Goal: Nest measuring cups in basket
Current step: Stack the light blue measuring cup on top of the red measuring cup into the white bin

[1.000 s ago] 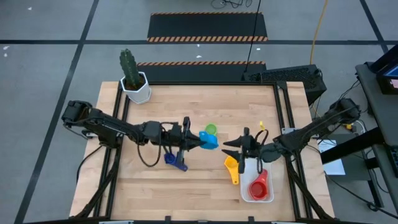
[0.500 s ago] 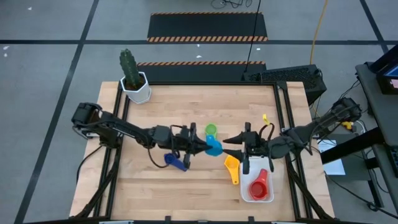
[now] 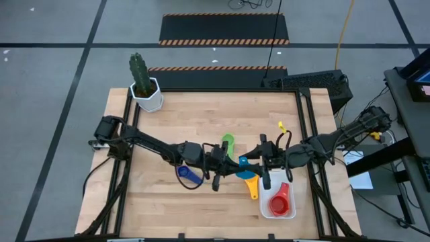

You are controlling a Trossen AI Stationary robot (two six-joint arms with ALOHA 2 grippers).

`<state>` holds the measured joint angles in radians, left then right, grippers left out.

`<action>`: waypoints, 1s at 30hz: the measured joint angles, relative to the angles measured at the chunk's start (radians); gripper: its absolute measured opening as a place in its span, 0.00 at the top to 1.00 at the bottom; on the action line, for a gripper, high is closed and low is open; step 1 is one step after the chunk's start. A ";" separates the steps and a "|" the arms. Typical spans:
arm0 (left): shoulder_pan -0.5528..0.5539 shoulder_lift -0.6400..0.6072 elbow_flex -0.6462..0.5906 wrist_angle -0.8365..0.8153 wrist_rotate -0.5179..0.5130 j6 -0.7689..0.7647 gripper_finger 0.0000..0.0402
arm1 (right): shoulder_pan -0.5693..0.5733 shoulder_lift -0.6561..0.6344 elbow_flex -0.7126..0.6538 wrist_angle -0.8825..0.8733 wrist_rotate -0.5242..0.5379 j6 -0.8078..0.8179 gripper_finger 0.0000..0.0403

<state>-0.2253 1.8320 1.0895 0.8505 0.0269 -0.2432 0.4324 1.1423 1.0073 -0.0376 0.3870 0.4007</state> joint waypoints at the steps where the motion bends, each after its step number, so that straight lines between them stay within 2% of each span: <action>1: 0.000 0.001 0.001 0.002 0.000 0.001 0.99 | 0.001 -0.001 0.000 -0.005 0.000 0.000 0.67; 6: -0.001 0.000 0.003 0.009 0.003 0.006 0.97 | 0.001 -0.013 0.000 -0.003 -0.050 -0.004 0.82; 10: -0.005 0.000 0.003 0.009 0.000 0.028 0.99 | 0.001 -0.022 0.000 -0.020 -0.052 -0.015 0.95; 13: -0.007 0.000 0.003 0.006 -0.006 0.051 0.97 | 0.001 -0.026 0.000 -0.025 -0.059 -0.010 0.98; 15: -0.009 0.000 0.003 -0.006 -0.006 0.059 0.90 | 0.001 -0.028 0.000 -0.030 -0.085 0.012 0.98; 18: -0.012 -0.002 0.003 -0.018 0.001 0.044 0.75 | 0.002 -0.035 0.000 -0.070 -0.109 0.069 0.99; 23: -0.013 -0.061 0.003 -0.110 0.003 0.009 0.53 | 0.045 -0.054 0.000 -0.193 -0.104 0.226 0.99; 26: -0.013 -0.105 0.003 -0.214 0.001 0.004 0.47 | 0.098 -0.067 0.000 -0.227 -0.106 0.321 1.00; 30: -0.021 -0.148 0.003 -0.292 -0.002 0.001 0.44 | 0.173 -0.083 0.000 -0.231 -0.107 0.436 1.00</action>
<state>-0.2463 1.6842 1.0920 0.5581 0.0254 -0.2426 0.6050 1.0591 1.0069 -0.2688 0.2799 0.8365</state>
